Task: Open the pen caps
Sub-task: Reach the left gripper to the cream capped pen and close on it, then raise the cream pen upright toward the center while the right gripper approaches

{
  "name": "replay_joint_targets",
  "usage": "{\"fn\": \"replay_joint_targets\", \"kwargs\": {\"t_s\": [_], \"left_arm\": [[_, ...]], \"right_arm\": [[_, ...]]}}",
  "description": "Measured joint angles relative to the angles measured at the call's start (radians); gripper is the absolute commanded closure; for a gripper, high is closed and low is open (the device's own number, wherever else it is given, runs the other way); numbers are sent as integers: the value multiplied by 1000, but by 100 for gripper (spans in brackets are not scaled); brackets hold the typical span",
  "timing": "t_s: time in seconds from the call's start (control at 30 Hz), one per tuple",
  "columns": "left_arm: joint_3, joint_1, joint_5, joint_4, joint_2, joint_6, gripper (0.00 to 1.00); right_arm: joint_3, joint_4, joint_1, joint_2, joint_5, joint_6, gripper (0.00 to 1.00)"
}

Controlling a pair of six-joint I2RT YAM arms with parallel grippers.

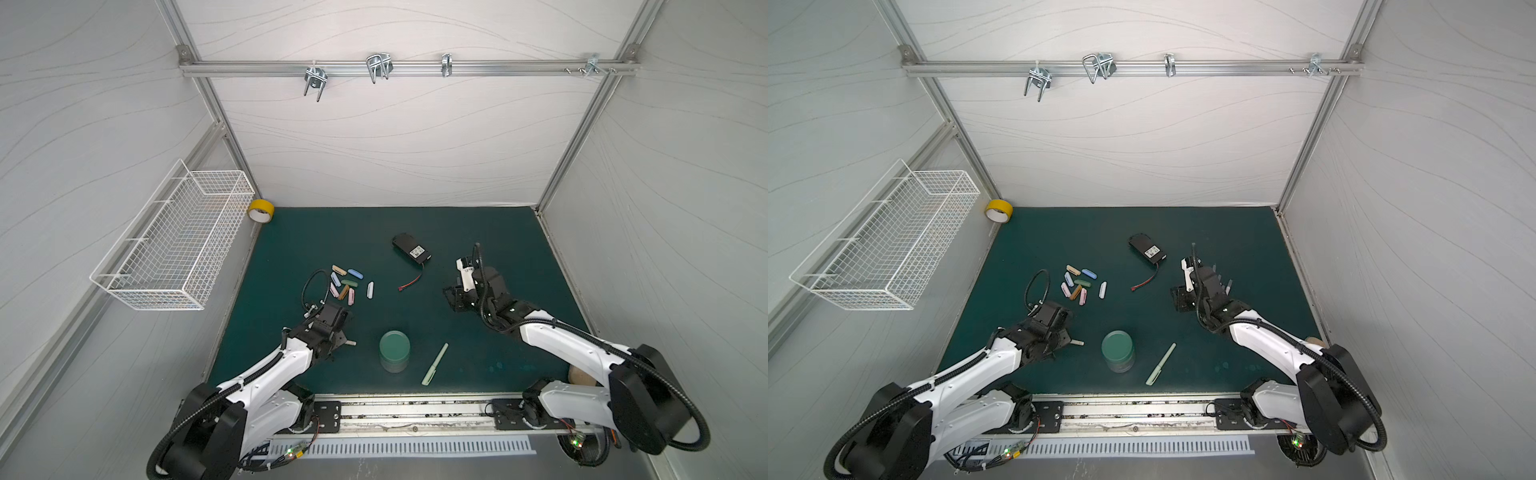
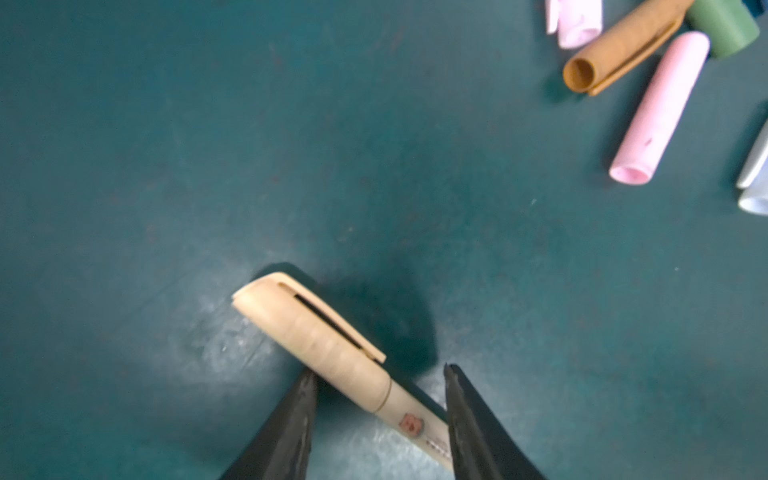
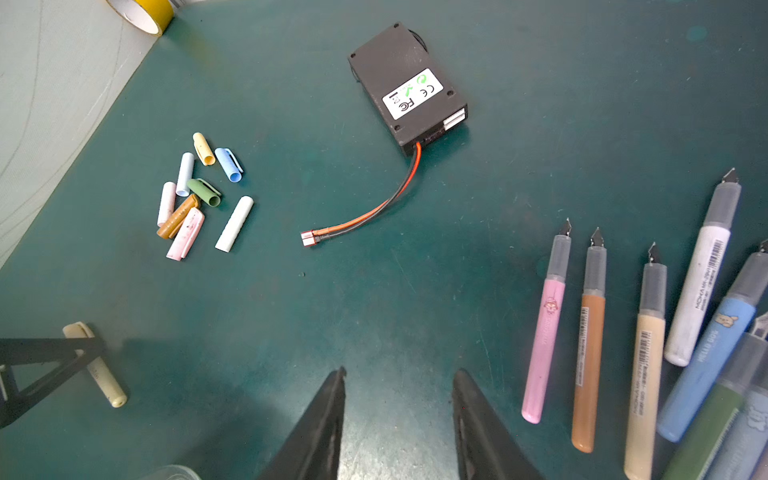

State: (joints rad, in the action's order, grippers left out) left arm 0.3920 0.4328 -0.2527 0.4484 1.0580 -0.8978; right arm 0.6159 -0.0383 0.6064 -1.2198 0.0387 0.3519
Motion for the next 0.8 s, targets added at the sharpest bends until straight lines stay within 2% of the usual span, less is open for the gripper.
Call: {"fn": "replay_joint_targets", "kwargs": {"t_s": [0.23,0.57,0.8], "left_arm": [[24,-1,14,-15,47,33,71],[31,-1,50,-18,46,58,63],[30,27,75,27,14,56,72]], "right_arm": [[0,0,-2,0,0,0,56],[0,0,-6,0,-4,8,56],[0,0,-8,0,-4,15,56]]}}
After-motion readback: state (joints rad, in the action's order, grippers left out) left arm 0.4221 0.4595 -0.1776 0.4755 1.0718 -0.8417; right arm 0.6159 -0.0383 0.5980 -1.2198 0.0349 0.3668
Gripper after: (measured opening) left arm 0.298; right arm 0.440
